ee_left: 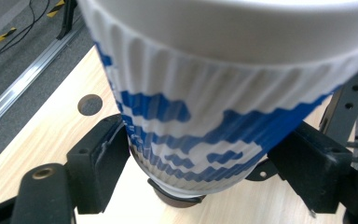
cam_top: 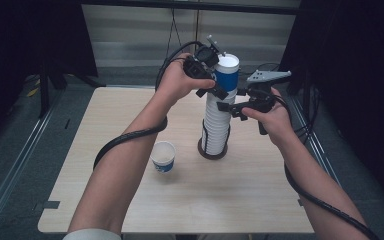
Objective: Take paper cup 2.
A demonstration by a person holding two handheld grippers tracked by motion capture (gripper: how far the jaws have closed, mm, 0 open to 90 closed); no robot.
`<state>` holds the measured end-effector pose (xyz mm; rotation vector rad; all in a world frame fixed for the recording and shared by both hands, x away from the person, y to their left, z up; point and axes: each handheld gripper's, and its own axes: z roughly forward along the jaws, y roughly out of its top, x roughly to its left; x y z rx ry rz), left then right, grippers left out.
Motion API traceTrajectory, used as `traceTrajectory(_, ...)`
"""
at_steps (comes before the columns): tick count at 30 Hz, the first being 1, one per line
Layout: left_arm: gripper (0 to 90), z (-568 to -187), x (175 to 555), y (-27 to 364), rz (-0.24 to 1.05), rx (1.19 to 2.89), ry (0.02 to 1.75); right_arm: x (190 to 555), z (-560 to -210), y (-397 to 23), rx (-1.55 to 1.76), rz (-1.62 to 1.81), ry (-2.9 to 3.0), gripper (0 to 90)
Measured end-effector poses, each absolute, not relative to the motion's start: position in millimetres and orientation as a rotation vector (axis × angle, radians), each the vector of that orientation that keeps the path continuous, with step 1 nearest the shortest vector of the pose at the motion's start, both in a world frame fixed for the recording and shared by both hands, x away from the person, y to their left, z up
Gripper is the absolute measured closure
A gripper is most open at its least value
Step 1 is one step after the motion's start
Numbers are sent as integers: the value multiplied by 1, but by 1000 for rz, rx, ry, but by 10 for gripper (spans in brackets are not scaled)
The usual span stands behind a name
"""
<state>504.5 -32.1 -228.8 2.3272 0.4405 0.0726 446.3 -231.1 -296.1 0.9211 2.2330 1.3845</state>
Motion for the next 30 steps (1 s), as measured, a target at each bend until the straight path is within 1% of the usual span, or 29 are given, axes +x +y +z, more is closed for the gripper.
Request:
traceTrajectory(16, 228, -224, 502, -31, 71, 2296, 459, 444, -298, -233, 911, 1383, 2228, 154)
traceTrajectory(21, 221, -225, 504, -29, 56, 2281, 469, 444, -299, -232, 908, 1380, 2220, 154)
traceTrajectory(23, 218, -226, 503, -30, 71, 2283, 464, 443, -299, -232, 909, 1380, 2218, 154)
traceTrajectory(24, 196, -228, 503, -33, 101, 2279, 453, 444, -299, -231, 909, 1380, 2217, 154)
traceTrajectory(26, 170, -230, 503, -35, 106, 2273, 451, 444, -299, -231, 911, 1375, 2219, 154)
traceTrajectory(27, 154, -234, 503, -40, 139, 2272, 430, 444, -298, -230, 911, 1372, 2221, 155)
traceTrajectory(28, 161, -234, 503, -40, 139, 2272, 430, 444, -298, -229, 910, 1371, 2219, 154)
traceTrajectory(30, 148, -236, 503, -46, 145, 2247, 430, 443, -299, -230, 910, 1373, 2217, 155)
